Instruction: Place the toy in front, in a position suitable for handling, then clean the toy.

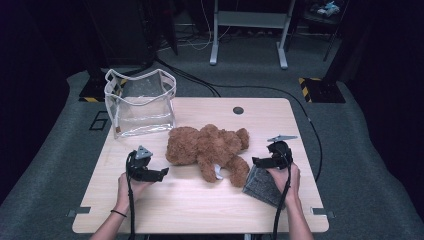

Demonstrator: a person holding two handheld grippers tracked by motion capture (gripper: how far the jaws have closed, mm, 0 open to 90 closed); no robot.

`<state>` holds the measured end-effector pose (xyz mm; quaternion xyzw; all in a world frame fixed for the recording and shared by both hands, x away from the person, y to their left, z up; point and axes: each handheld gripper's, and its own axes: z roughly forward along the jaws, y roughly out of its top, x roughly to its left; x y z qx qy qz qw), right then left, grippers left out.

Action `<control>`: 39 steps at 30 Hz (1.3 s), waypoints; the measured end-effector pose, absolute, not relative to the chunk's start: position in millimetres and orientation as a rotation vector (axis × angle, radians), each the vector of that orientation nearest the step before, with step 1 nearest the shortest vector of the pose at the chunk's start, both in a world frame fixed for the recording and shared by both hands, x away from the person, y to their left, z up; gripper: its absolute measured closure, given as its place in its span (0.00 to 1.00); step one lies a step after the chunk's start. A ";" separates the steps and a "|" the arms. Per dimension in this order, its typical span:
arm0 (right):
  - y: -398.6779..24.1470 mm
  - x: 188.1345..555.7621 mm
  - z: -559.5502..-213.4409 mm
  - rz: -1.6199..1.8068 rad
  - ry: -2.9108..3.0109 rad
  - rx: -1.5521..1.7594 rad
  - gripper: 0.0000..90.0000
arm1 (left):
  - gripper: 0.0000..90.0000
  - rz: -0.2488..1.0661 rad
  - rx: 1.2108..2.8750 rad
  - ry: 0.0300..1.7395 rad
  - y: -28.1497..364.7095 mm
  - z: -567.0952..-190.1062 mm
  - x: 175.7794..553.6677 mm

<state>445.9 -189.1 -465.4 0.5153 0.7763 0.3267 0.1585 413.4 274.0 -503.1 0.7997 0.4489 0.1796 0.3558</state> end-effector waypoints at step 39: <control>-193.4 390.9 -504.4 0.725 2.281 1.524 0.13 | 0.05 0.505 2.113 1.156 272.7 -529.3 409.5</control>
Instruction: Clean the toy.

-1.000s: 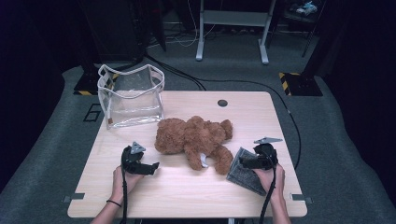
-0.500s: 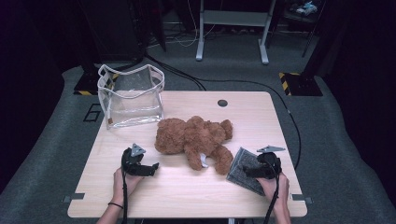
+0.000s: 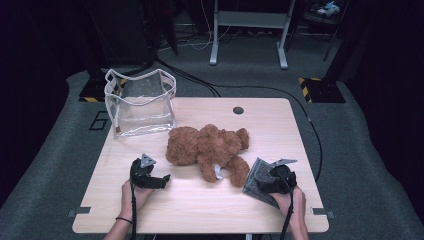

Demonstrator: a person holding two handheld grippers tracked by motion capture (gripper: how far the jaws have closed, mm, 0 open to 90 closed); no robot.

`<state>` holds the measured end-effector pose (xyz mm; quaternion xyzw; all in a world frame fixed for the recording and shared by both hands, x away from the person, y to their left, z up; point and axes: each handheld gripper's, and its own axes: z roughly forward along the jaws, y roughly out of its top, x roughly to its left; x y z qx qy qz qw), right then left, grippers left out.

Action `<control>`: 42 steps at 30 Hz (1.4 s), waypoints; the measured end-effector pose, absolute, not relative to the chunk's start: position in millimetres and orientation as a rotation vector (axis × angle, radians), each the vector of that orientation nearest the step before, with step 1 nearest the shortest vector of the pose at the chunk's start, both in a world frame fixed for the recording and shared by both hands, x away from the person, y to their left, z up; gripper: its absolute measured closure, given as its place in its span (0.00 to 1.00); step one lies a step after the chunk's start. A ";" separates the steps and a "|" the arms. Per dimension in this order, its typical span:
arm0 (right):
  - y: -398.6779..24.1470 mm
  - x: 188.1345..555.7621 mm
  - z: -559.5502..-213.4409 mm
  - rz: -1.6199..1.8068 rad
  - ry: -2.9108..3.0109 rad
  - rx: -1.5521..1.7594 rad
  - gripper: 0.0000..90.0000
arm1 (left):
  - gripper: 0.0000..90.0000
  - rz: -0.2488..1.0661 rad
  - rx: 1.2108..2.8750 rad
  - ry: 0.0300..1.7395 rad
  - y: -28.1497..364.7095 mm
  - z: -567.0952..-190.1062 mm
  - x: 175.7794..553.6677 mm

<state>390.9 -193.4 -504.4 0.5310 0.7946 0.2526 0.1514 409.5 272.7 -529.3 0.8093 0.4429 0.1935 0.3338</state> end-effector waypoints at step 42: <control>-207.2 390.1 -463.8 0.843 2.148 1.466 0.81 | 0.22 0.507 2.021 1.050 258.8 -495.4 419.3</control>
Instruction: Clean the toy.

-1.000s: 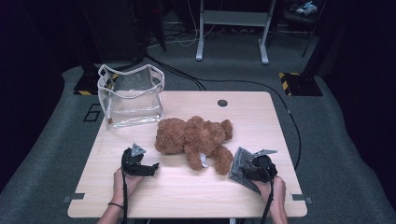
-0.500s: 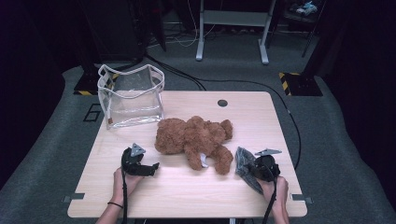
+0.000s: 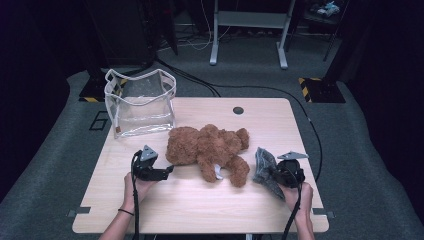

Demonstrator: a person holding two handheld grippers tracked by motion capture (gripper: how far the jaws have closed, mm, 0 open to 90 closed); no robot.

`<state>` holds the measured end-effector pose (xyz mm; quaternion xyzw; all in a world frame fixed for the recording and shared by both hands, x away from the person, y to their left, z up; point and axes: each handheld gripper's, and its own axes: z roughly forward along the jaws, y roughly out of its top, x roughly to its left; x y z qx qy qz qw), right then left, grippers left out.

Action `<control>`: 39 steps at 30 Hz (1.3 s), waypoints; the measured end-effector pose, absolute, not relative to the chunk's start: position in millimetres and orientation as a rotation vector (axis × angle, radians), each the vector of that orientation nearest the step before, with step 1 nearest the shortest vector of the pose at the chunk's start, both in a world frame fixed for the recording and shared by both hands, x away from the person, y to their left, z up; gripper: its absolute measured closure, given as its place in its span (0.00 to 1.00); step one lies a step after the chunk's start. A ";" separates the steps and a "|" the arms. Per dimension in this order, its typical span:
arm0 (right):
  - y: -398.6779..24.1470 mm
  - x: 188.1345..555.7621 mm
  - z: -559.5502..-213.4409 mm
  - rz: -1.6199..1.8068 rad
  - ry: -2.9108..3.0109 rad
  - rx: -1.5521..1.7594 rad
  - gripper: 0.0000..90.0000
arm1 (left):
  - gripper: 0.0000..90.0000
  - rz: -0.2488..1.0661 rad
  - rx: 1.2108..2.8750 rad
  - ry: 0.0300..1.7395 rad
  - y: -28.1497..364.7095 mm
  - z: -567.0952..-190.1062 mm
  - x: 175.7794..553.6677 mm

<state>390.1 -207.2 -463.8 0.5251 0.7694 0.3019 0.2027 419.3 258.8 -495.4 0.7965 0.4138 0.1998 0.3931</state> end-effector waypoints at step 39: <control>-54.0 464.2 -380.3 1.049 2.361 1.002 0.80 | 0.87 0.454 2.035 0.958 245.7 -497.1 436.7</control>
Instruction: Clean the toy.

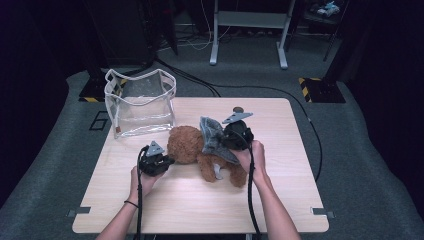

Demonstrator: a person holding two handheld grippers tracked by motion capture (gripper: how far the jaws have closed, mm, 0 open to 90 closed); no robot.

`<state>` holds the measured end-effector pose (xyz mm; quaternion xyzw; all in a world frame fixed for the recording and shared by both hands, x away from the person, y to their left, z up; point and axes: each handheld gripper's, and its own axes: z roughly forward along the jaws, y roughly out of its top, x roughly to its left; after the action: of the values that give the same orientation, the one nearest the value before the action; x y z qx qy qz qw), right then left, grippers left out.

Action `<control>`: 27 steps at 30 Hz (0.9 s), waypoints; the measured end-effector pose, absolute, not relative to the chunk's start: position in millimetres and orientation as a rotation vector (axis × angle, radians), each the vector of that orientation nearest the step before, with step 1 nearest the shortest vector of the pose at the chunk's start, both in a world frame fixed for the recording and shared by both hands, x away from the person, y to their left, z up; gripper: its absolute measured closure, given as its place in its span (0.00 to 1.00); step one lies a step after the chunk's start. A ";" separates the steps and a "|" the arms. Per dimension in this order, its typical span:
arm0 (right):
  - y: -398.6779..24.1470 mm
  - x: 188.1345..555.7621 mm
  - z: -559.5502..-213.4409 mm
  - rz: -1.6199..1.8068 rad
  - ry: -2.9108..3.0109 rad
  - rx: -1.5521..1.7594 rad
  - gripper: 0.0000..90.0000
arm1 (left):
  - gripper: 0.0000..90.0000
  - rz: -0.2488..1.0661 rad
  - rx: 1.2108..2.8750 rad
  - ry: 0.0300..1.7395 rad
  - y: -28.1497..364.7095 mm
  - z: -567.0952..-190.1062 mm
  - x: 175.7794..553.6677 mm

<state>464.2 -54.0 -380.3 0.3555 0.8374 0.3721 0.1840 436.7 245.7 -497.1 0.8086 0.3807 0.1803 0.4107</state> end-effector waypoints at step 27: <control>56.8 489.9 -396.8 1.001 2.519 0.771 0.80 | 0.90 0.455 2.043 0.933 246.5 -495.9 437.7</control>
<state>489.9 56.8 -396.8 0.2699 0.8821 0.3508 0.1612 437.7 246.5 -495.9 0.8123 0.3709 0.1810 0.4121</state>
